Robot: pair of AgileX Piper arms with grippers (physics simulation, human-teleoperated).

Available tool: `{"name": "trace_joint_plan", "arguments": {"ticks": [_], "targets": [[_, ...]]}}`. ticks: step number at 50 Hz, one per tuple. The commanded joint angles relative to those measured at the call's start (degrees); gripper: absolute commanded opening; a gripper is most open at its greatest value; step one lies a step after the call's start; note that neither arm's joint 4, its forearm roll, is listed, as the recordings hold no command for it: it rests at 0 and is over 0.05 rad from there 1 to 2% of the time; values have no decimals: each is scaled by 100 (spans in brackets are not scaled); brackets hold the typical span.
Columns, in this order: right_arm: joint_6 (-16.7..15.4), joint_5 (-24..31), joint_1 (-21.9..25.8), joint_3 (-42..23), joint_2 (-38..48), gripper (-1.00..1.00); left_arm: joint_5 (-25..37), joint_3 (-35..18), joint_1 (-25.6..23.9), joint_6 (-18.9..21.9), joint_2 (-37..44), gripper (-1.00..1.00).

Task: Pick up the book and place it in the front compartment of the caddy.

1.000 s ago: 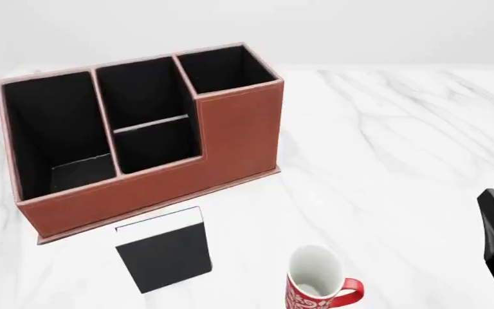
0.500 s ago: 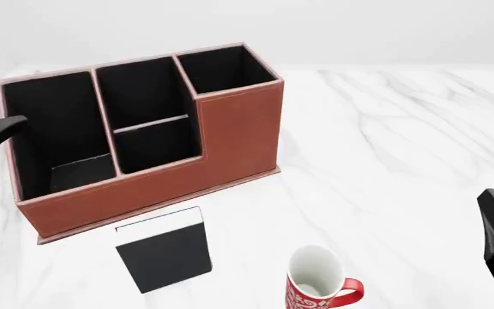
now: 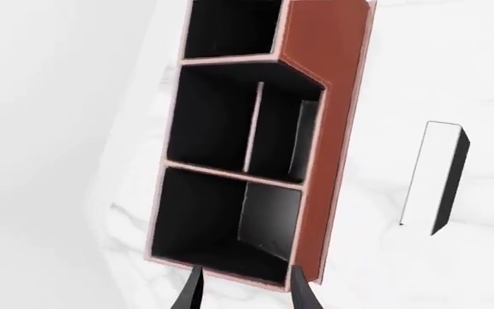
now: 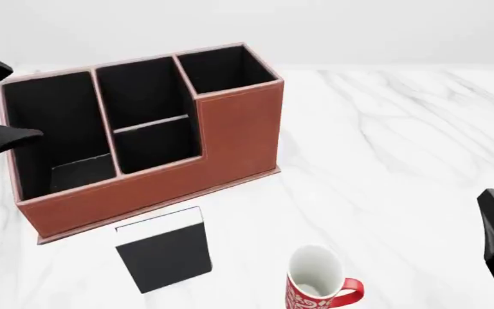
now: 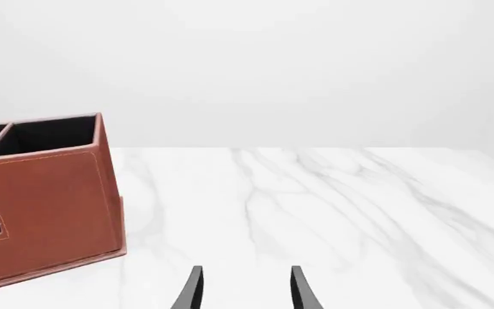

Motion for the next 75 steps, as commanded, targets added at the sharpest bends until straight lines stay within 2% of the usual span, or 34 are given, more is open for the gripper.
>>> {"name": "trace_joint_plan", "arguments": {"ticks": [1,3,5,8,11,12,17,18,20,22,23,24,26,27,30,31,34,36,40,44,45,46,50,53,58,75], "targets": [[1,7,0,5,-13,100,1017,-755,-208,188,780,100],[0,7,0,5,-13,100,1117,-832,-99,268,965,100],[0,7,1,5,-14,100,1271,-1080,-350,-12,1245,100],[0,7,0,5,-13,100,1333,-1079,-251,83,1341,100],[0,7,-1,5,-13,100,1452,-1333,-375,-86,1609,100],[0,7,1,5,-13,100,1604,-1562,-588,-351,1865,100],[-1,7,1,5,-12,100,1630,-1575,-510,-334,1960,100],[0,7,1,5,-12,100,1673,-1781,-1009,-987,2406,100],[0,7,0,5,-14,100,1669,-1680,-836,-877,2481,100],[0,7,1,5,-12,100,1671,-1751,-926,-1018,2590,100],[0,7,0,5,-13,100,1672,-1879,-1139,-1298,2671,100],[1,7,0,5,-12,100,1672,-1841,-1155,-1329,2714,100],[1,7,0,5,-13,100,1672,-1703,-925,-1128,2724,100],[0,7,1,5,-13,100,1673,-1707,-1257,-1476,2815,100],[0,7,2,5,-13,100,1673,-1646,-1224,-1521,2897,100],[1,7,1,5,-13,100,1673,-1728,-1529,-1854,2966,100],[0,7,-1,5,-13,100,1673,-1615,-1356,-1684,2975,100],[-1,7,2,5,-12,100,1673,-1556,-1555,-1869,3019,100],[0,7,0,5,-12,100,1673,-1434,-1513,-1865,3084,100],[0,7,0,5,-12,100,1673,-1392,-1828,-2182,3168,100],[-1,7,0,5,-12,100,1673,-1139,-2025,-2467,3274,100],[0,7,0,5,-13,100,1673,-1149,-2138,-2575,3287,100],[-1,7,0,5,-13,100,1673,-1126,-2086,-2514,3289,100],[0,7,0,5,-13,100,1673,-1115,-2331,-2739,3285,100],[0,7,0,5,-12,100,1673,-1059,-2258,-2658,3278,100],[0,7,1,5,-13,100,1673,-584,-2754,-3088,3085,100]]}}
